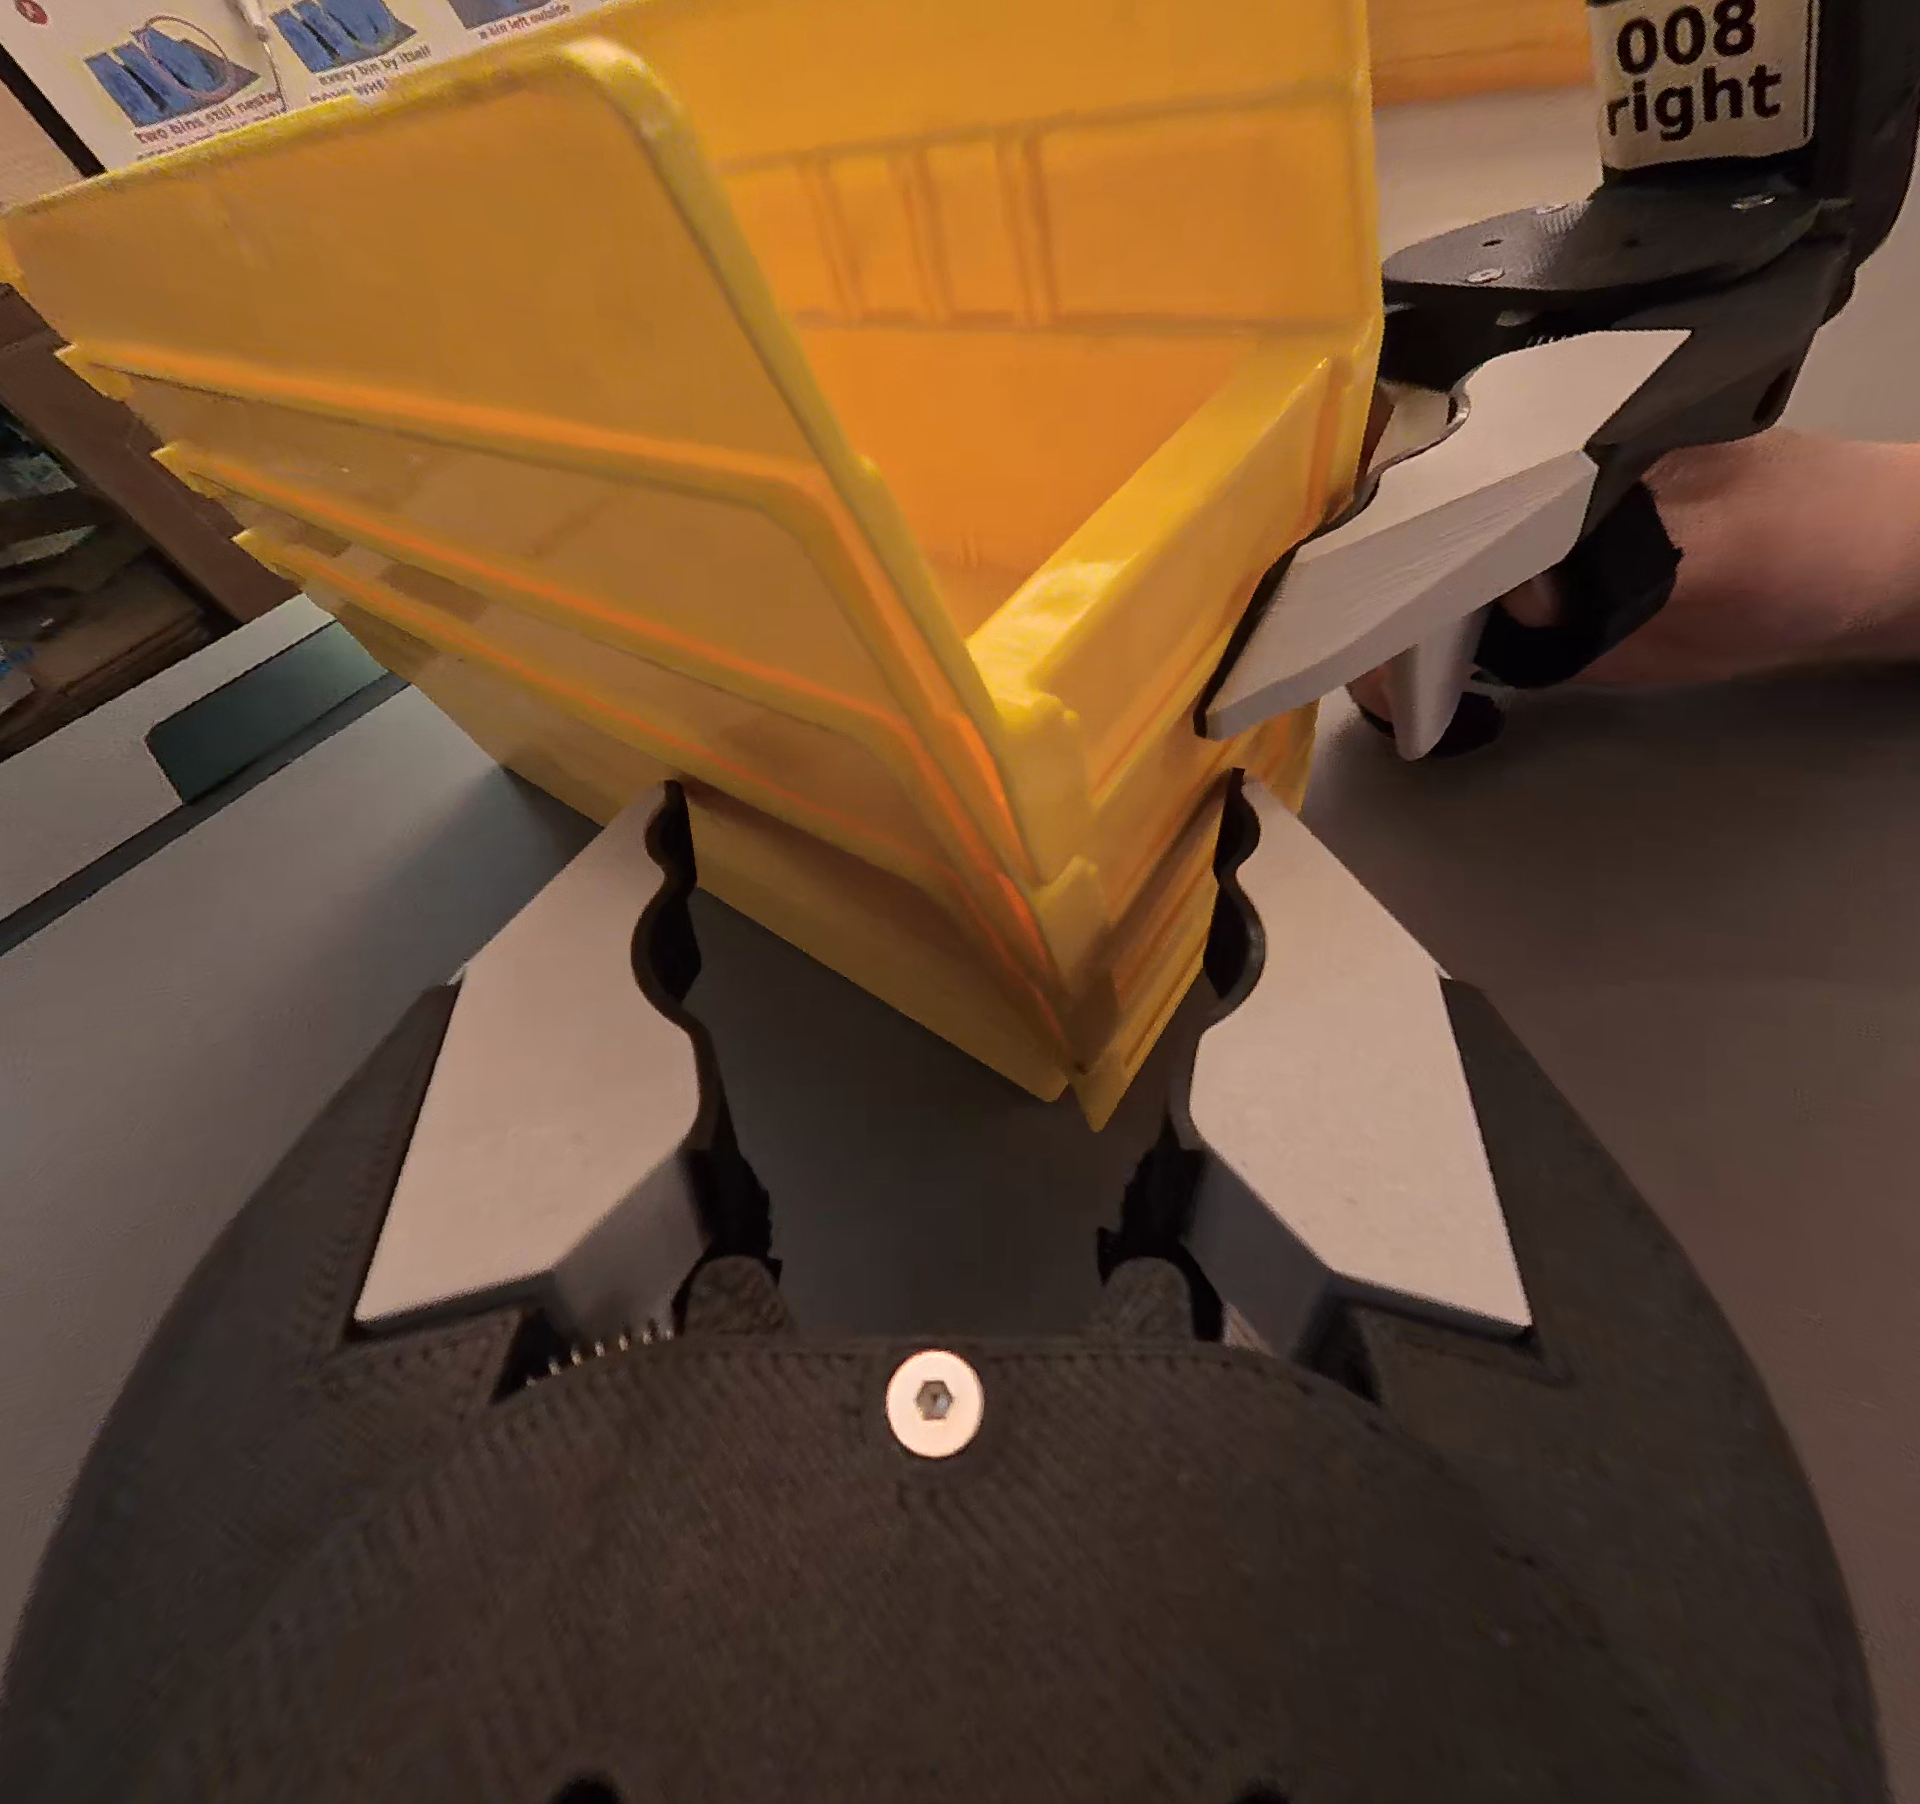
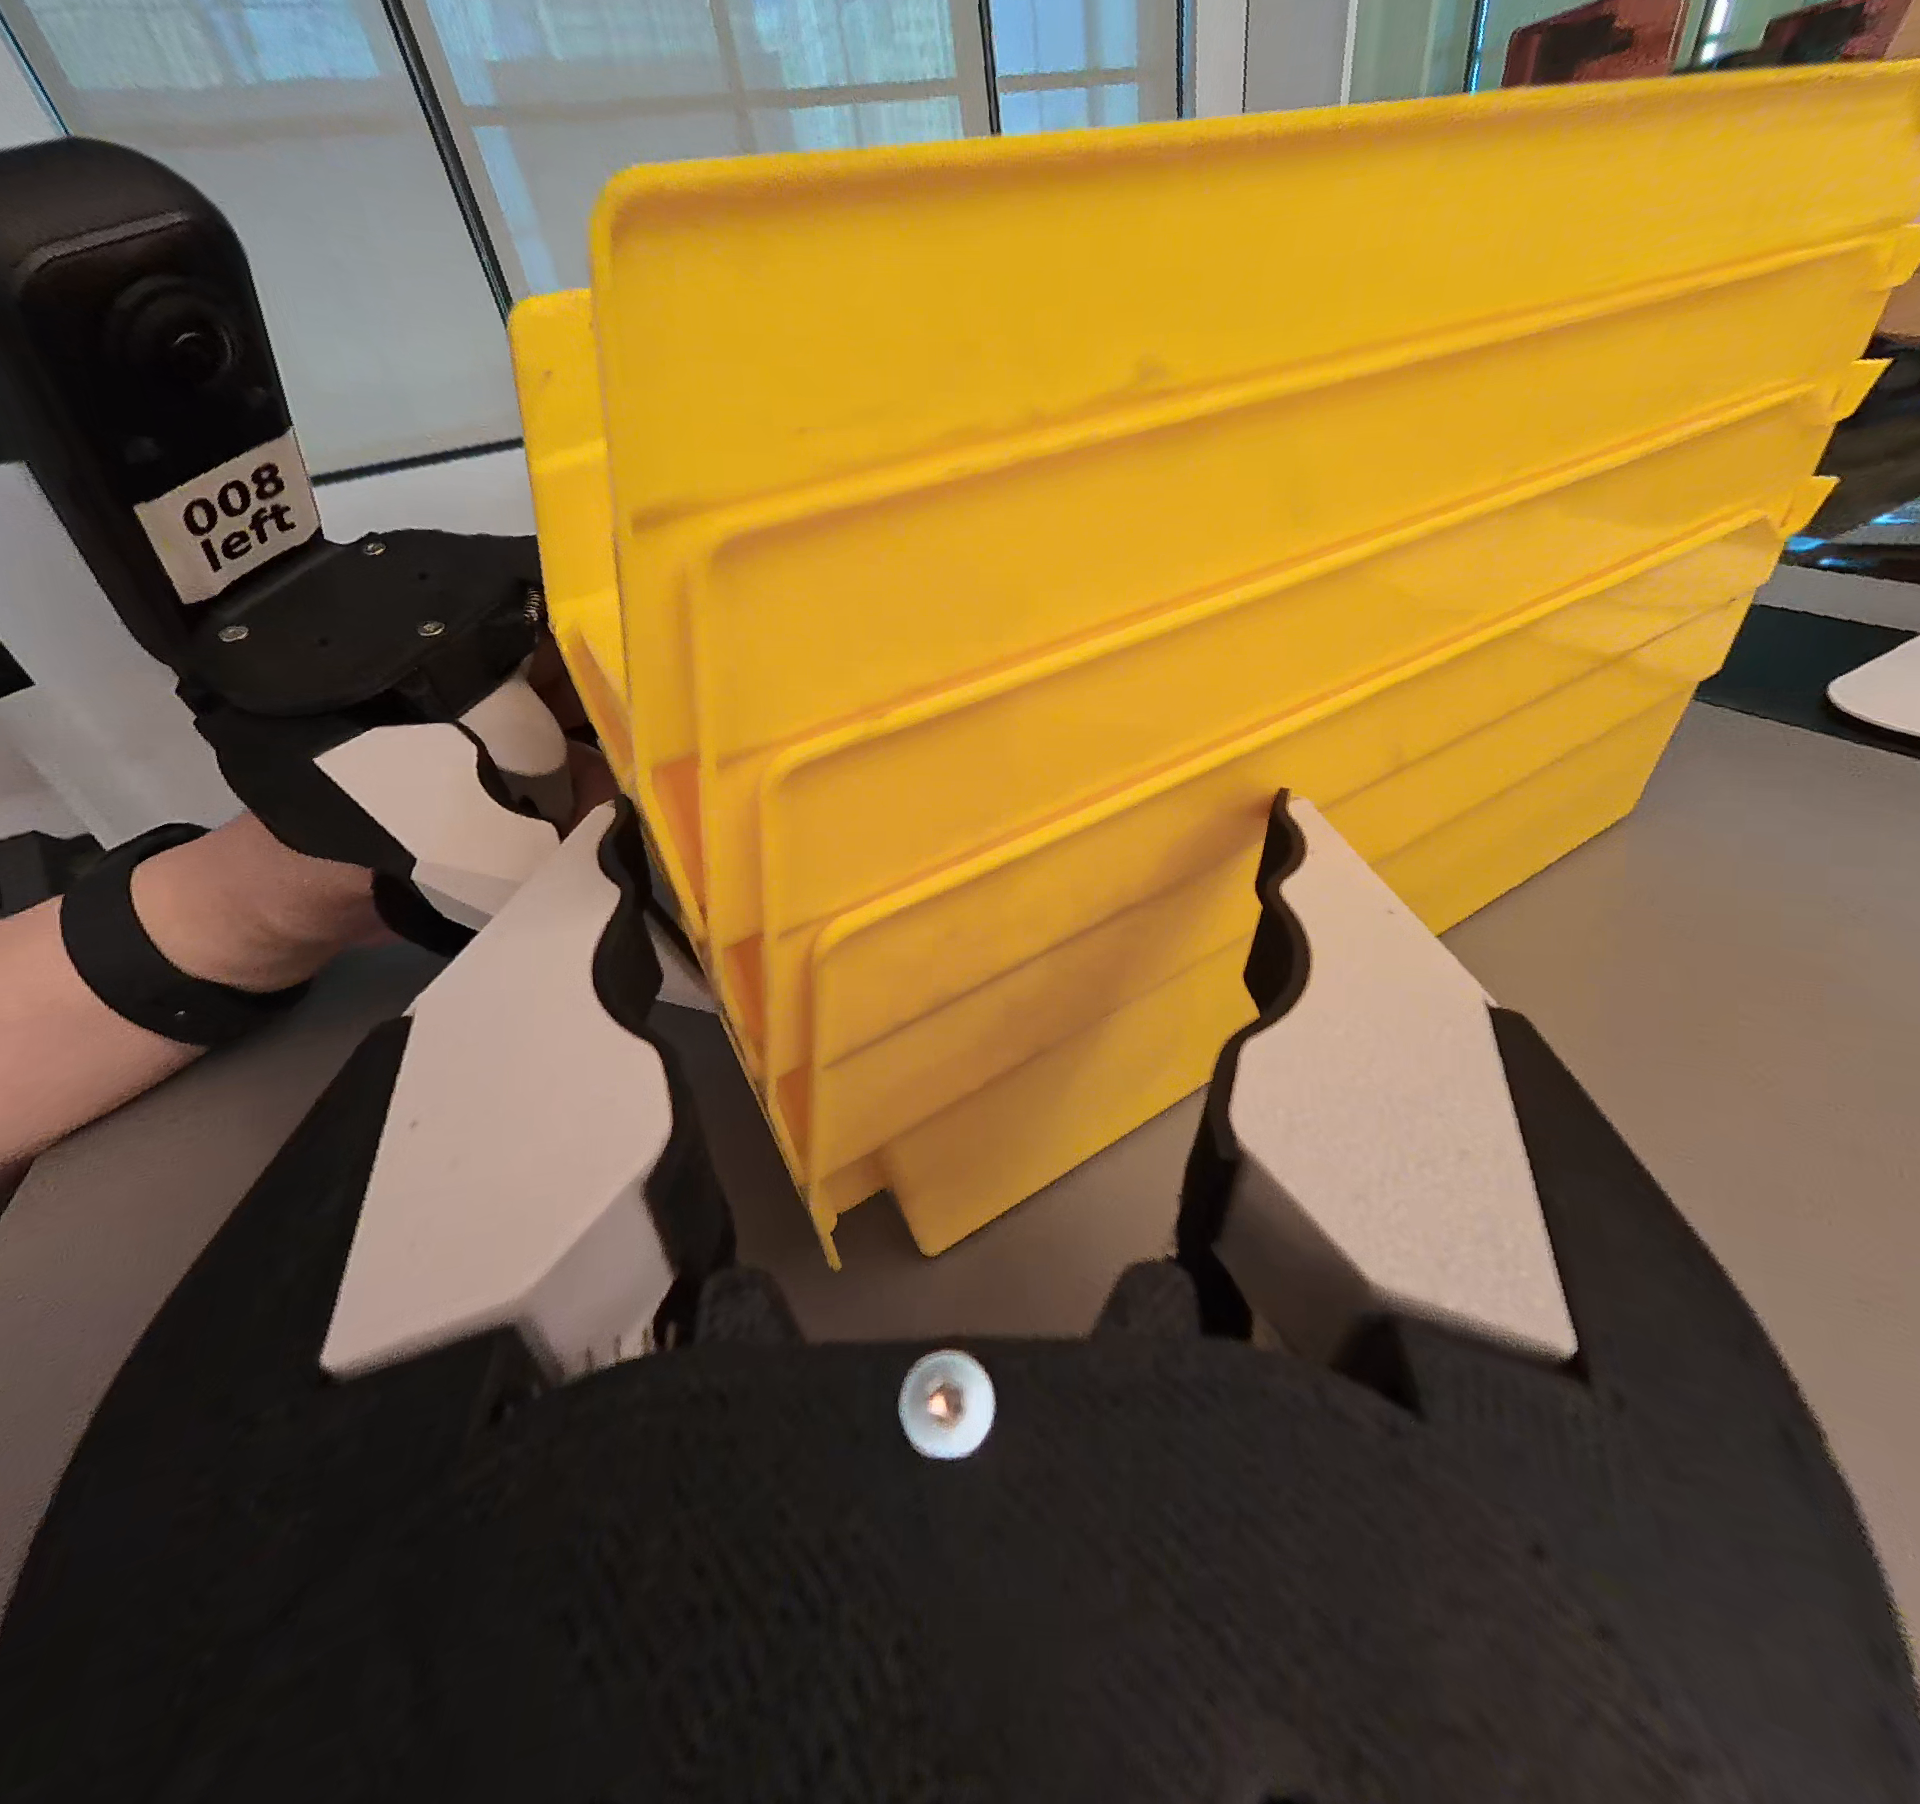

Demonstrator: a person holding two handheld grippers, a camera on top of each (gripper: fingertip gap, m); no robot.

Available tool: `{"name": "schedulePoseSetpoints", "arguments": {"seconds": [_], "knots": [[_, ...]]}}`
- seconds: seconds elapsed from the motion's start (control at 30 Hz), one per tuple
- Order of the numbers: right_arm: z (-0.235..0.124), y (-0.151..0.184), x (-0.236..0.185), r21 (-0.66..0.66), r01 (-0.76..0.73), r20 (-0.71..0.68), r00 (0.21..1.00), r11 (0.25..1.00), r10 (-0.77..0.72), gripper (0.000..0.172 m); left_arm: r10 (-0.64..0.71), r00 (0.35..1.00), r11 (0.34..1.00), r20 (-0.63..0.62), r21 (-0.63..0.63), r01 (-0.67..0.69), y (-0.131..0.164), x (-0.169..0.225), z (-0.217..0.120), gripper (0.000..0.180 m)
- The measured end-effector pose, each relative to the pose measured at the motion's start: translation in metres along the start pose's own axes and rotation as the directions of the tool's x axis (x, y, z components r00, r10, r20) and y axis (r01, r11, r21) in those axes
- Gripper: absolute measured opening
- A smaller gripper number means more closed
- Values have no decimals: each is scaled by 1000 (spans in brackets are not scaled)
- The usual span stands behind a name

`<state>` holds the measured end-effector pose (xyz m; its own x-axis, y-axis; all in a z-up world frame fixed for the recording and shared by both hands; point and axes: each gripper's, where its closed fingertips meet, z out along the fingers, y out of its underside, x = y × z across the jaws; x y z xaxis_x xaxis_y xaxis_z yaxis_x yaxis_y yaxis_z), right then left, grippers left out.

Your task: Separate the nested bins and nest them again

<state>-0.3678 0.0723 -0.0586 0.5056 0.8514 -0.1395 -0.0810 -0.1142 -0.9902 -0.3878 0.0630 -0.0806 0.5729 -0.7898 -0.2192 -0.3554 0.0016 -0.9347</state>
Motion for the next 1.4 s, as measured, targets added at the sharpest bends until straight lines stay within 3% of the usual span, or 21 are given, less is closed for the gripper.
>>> {"name": "schedulePoseSetpoints", "arguments": {"seconds": [0.53,0.83,1.13,1.4], "knots": [[1,-2,-1,24,-34,12,999,999,34,115,11,1000,1000,-22,6,-11,1,-3,-2,100],[11,4,-4,-37,51,-24,998,998,-52,114,-13,999,999,-30,31,14,3,-9,-7,101],[16,1,-5,5,-5,5,1000,1000,5,112,-29,999,999,-29,28,29,6,-15,-12,101],[6,-1,-8,8,-53,60,997,999,53,105,-138,988,983,-71,112,146,-16,-16,-24,108]]}}
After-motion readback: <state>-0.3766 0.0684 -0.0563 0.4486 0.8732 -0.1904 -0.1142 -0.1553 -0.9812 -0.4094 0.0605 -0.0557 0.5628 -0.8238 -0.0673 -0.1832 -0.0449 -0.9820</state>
